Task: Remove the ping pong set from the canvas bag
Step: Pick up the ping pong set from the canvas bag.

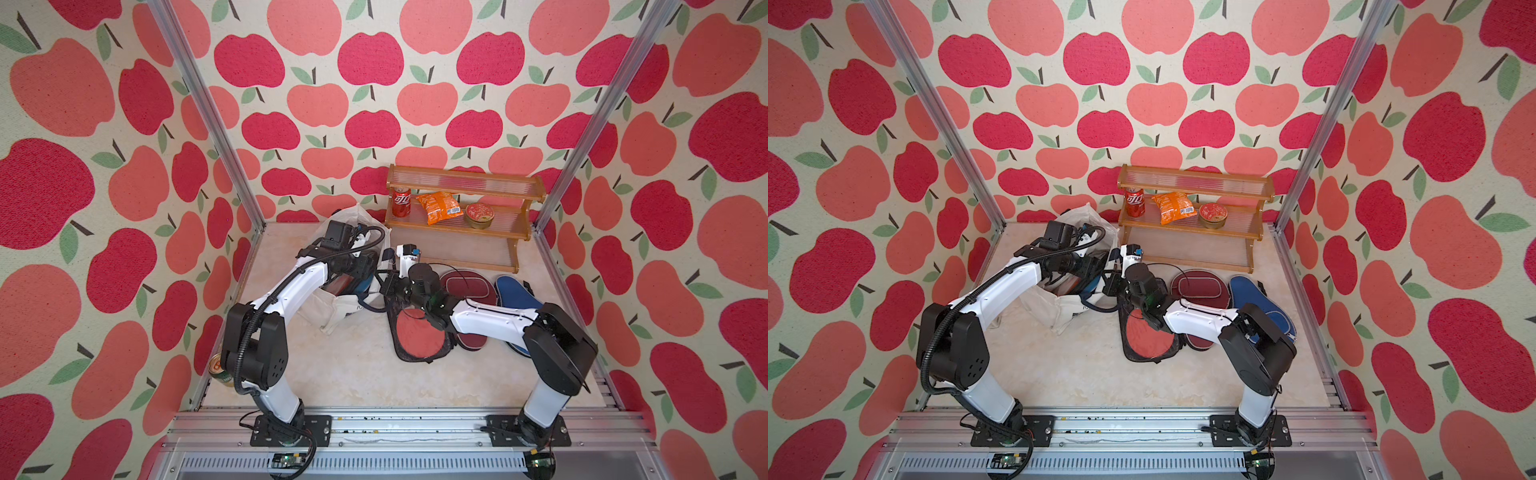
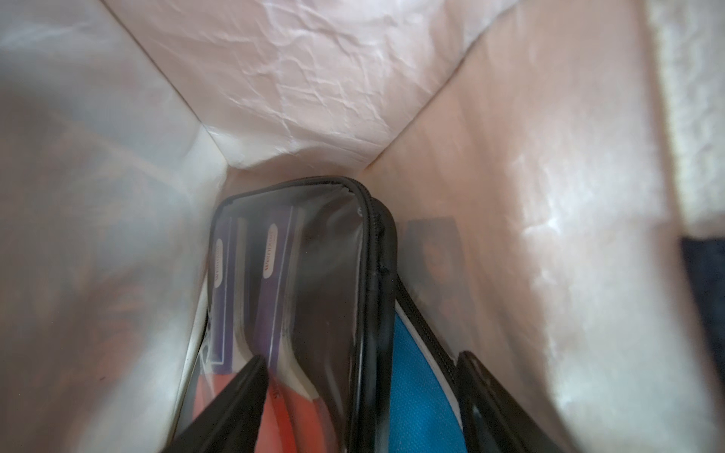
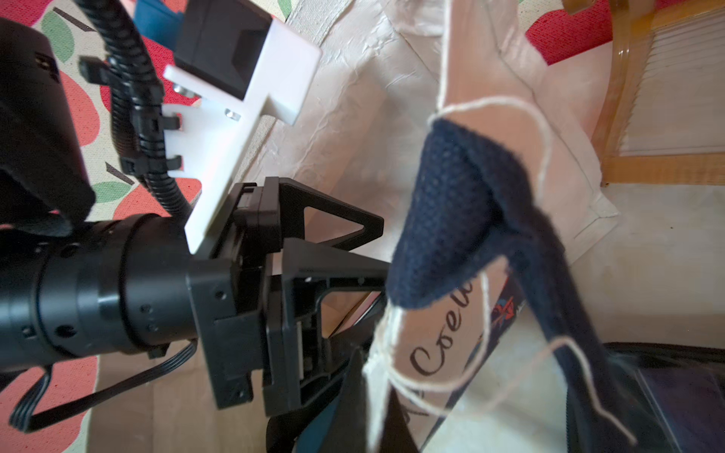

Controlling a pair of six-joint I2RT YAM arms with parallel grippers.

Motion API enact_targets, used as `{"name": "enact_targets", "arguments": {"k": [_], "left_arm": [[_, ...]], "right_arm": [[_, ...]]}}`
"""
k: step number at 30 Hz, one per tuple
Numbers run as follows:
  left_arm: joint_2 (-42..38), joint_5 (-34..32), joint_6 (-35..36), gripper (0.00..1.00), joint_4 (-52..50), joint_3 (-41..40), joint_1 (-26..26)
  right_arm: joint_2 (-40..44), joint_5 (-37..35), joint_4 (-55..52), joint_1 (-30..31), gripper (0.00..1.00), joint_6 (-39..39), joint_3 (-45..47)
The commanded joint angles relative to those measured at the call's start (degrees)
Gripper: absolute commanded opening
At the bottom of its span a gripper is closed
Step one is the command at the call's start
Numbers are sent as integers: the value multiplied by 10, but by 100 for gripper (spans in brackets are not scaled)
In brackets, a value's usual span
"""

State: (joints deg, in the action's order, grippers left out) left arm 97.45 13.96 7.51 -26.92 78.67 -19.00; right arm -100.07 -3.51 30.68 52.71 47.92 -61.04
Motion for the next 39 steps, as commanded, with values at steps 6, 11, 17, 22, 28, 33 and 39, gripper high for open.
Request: {"name": "enact_targets", "arguments": {"k": [6,11,17,22,28,33,39], "left_arm": [[53,-26,19,73,27,0,4],[79,-51,9,59,30,18,8],[93,-50,-7,41,10,45,12],[90,-43,-16,25,-8,74,13],[76,-32,-42,4,-26,104,20],[41,-29,-49,0,-30,104,23],[2,-8,-57,0,-29,104,39]], "right_arm": [[28,-7,80,-6,0,-3,-5],[35,-10,70,-3,0,0,0],[44,-7,67,-2,0,-3,5],[53,-11,70,-2,0,-4,20],[58,-8,66,-1,0,-4,27],[52,-5,67,-1,0,2,32],[39,0,60,-1,0,2,22]]}}
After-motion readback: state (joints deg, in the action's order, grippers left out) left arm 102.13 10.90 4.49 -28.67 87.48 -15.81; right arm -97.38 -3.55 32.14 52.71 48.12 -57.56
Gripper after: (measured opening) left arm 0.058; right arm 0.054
